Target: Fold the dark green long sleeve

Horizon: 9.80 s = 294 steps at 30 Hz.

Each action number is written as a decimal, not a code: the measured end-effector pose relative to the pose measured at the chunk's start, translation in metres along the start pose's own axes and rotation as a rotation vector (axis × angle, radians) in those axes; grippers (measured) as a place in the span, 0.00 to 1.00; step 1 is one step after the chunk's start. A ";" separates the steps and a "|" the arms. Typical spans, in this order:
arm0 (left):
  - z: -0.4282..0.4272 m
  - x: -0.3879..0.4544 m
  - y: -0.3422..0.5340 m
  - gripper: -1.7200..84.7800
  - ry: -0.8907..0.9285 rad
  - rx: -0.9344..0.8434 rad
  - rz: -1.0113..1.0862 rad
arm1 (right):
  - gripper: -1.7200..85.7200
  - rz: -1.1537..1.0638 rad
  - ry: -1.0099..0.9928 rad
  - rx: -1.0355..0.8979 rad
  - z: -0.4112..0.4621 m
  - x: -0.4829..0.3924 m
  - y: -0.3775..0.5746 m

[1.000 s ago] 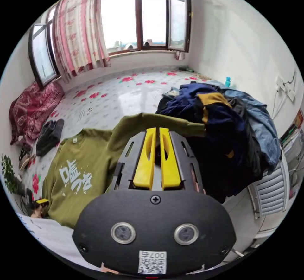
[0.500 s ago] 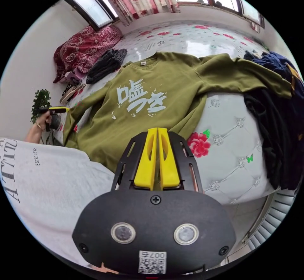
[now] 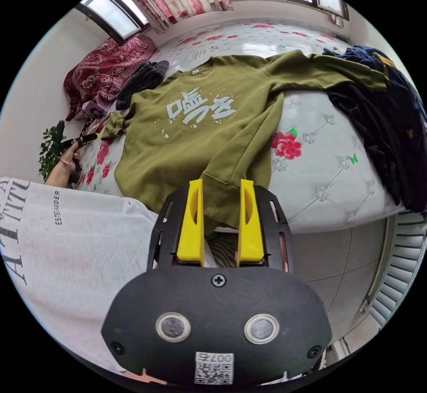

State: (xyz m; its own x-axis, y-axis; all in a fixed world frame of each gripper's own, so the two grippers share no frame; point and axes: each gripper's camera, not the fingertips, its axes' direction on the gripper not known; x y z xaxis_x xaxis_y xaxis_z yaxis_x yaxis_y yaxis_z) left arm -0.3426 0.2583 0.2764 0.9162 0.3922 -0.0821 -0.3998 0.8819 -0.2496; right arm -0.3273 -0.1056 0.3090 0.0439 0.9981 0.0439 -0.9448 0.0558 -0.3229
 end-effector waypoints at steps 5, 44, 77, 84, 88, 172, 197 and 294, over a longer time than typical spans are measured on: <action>0.030 0.025 0.109 0.13 0.095 -0.154 0.008 | 0.17 -0.061 0.074 -0.050 0.018 -0.044 0.001; -0.011 0.021 0.121 0.09 0.392 -0.111 0.058 | 0.03 0.284 0.107 -0.051 -0.059 0.170 -0.051; 0.021 0.132 0.021 0.09 0.451 -0.041 0.331 | 0.03 0.424 -0.014 -0.070 -0.093 0.238 -0.073; -0.024 0.111 -0.016 0.01 0.613 -0.168 0.285 | 0.03 0.329 -0.090 -0.021 -0.134 0.248 -0.069; -0.101 0.056 0.032 0.01 0.611 -0.146 0.240 | 0.03 0.217 -0.356 0.098 -0.208 0.265 -0.045; -0.356 -0.091 -0.048 0.02 0.530 0.669 0.129 | 0.04 -0.205 -0.230 -0.156 0.075 0.013 -0.148; -0.025 0.166 0.015 0.11 0.182 -0.052 0.045 | 0.10 -0.133 -0.242 -0.193 0.066 0.117 -0.115; -0.055 0.073 0.165 0.02 0.306 -0.078 -0.047 | 0.09 -0.663 -0.194 -0.301 0.205 -0.219 0.033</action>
State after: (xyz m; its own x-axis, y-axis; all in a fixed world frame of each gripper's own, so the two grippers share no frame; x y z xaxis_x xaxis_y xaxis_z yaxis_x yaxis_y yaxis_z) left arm -0.3404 0.4180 0.1760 0.9037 0.2441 -0.3517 -0.3644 0.8698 -0.3326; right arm -0.4348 -0.3276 0.4823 0.4882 0.7314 0.4760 -0.6095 0.6762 -0.4139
